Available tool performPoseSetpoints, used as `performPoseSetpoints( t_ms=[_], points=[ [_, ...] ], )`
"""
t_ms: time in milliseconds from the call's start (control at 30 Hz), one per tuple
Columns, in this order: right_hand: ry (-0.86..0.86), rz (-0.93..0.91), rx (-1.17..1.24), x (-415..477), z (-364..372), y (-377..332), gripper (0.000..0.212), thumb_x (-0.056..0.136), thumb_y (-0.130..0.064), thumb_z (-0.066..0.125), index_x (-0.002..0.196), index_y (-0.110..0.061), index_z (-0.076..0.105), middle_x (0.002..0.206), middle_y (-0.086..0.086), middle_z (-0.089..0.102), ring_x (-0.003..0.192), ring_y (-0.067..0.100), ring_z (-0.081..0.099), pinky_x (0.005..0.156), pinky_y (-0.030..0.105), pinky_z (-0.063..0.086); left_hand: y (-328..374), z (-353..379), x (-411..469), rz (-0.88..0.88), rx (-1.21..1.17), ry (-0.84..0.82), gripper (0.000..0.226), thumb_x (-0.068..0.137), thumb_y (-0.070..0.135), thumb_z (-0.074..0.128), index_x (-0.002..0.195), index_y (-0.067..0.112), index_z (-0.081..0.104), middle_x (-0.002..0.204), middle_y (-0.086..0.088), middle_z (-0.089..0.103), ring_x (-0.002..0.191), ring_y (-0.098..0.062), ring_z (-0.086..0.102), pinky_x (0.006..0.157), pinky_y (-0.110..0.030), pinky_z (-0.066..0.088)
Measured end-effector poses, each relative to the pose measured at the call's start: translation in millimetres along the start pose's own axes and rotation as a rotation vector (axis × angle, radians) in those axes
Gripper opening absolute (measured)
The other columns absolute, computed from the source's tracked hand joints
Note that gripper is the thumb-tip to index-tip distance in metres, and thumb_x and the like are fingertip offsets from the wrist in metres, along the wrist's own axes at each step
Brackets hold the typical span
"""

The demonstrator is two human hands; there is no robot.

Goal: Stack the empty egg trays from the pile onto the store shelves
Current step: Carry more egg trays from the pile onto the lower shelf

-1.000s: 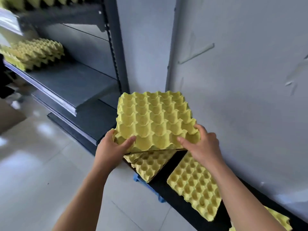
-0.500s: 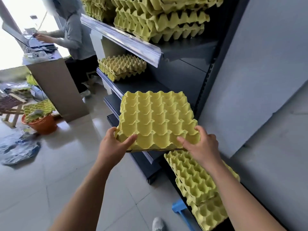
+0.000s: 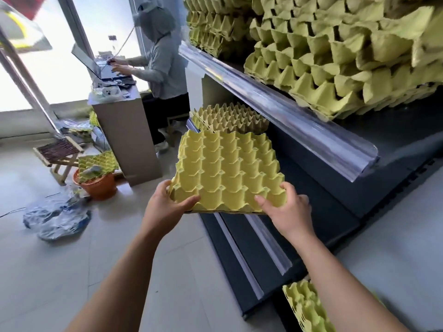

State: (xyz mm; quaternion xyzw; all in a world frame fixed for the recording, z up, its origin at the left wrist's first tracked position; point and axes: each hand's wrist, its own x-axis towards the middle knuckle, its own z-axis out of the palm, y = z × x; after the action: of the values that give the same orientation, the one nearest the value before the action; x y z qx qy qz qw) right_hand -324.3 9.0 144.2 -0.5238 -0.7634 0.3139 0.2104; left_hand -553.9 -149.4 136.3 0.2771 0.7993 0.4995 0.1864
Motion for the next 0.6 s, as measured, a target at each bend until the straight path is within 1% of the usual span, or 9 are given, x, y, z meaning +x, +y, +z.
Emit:
performPoseSetpoints(
  t_ms=[67, 133, 167, 267, 300, 367, 433, 533, 600],
  points=[
    [0.006, 0.018, -0.014, 23, 18, -14, 0.084, 0.068, -0.075, 0.059, 0.136, -0.033, 0.034, 0.115, 0.009, 0.038, 0.100, 0.020, 0.030, 0.078, 0.033, 0.031, -9, -6, 31, 0.008, -0.017, -0.011, 0.077, 0.067, 0.050, 0.084, 0.131, 0.024, 0.050, 0.111, 0.005, 0.066, 0.099, -0.011, 0.065, 0.088, -0.035, 0.055],
    [0.025, 0.032, -0.026, 45, 36, -27, 0.084, 0.068, -0.076, 0.058, 0.136, -0.033, 0.035, 0.119, 0.014, 0.041, 0.098, 0.020, 0.030, 0.078, 0.033, 0.030, -15, -12, 65, 0.022, -0.032, -0.036, 0.077, 0.066, 0.053, 0.083, 0.130, 0.026, 0.050, 0.107, 0.012, 0.064, 0.096, -0.002, 0.063, 0.080, -0.022, 0.052],
    [0.038, 0.040, -0.030, 57, 46, -35, 0.084, 0.068, -0.076, 0.058, 0.136, -0.033, 0.035, 0.120, 0.015, 0.042, 0.098, 0.020, 0.030, 0.078, 0.033, 0.029, -16, -15, 82, 0.025, -0.048, -0.060, 0.078, 0.064, 0.056, 0.081, 0.129, 0.026, 0.051, 0.106, 0.015, 0.064, 0.094, 0.001, 0.062, 0.078, -0.018, 0.051],
    [0.099, 0.080, -0.020, 89, 73, -60, 0.082, 0.067, -0.076, 0.059, 0.134, -0.034, 0.036, 0.118, 0.013, 0.043, 0.098, 0.020, 0.030, 0.079, 0.034, 0.030, -18, -29, 140, 0.019, -0.097, -0.179, 0.094, 0.051, 0.067, 0.080, 0.131, 0.026, 0.052, 0.109, 0.012, 0.066, 0.097, -0.003, 0.064, 0.086, -0.026, 0.052],
    [0.118, 0.087, -0.014, 96, 79, -67, 0.081, 0.067, -0.076, 0.060, 0.133, -0.035, 0.037, 0.116, 0.012, 0.042, 0.098, 0.020, 0.030, 0.079, 0.034, 0.030, -17, -34, 155, 0.026, -0.096, -0.213, 0.097, 0.047, 0.067, 0.081, 0.130, 0.027, 0.052, 0.108, 0.013, 0.067, 0.095, -0.001, 0.064, 0.084, -0.024, 0.052],
    [0.150, 0.113, 0.001, 111, 95, -87, 0.080, 0.067, -0.074, 0.061, 0.133, -0.035, 0.039, 0.111, 0.009, 0.040, 0.103, 0.023, 0.034, 0.082, 0.036, 0.034, -16, -46, 191, 0.042, -0.080, -0.279, 0.096, 0.042, 0.066, 0.084, 0.126, 0.032, 0.052, 0.104, 0.018, 0.066, 0.088, 0.008, 0.063, 0.075, -0.015, 0.048],
    [0.183, 0.169, 0.012, 126, 114, -108, 0.079, 0.068, -0.072, 0.063, 0.133, -0.034, 0.039, 0.109, 0.007, 0.037, 0.112, 0.028, 0.037, 0.088, 0.038, 0.038, -15, -61, 230, 0.042, -0.071, -0.343, 0.099, 0.038, 0.066, 0.087, 0.125, 0.035, 0.050, 0.104, 0.019, 0.065, 0.088, 0.010, 0.062, 0.073, -0.015, 0.046],
    [0.231, 0.230, 0.026, 146, 140, -137, 0.080, 0.068, -0.072, 0.063, 0.134, -0.035, 0.038, 0.120, 0.012, 0.040, 0.119, 0.030, 0.037, 0.092, 0.042, 0.042, -13, -73, 287, 0.052, -0.074, -0.416, 0.107, 0.034, 0.067, 0.087, 0.128, 0.032, 0.050, 0.108, 0.016, 0.066, 0.096, 0.000, 0.064, 0.078, -0.020, 0.048],
    [0.262, 0.261, 0.023, 162, 152, -151, 0.080, 0.068, -0.072, 0.063, 0.134, -0.034, 0.037, 0.125, 0.014, 0.040, 0.120, 0.030, 0.036, 0.090, 0.042, 0.041, -13, -74, 321, 0.061, -0.081, -0.458, 0.108, 0.032, 0.067, 0.088, 0.128, 0.031, 0.051, 0.107, 0.015, 0.068, 0.097, -0.001, 0.065, 0.083, -0.022, 0.049]
  ],
)
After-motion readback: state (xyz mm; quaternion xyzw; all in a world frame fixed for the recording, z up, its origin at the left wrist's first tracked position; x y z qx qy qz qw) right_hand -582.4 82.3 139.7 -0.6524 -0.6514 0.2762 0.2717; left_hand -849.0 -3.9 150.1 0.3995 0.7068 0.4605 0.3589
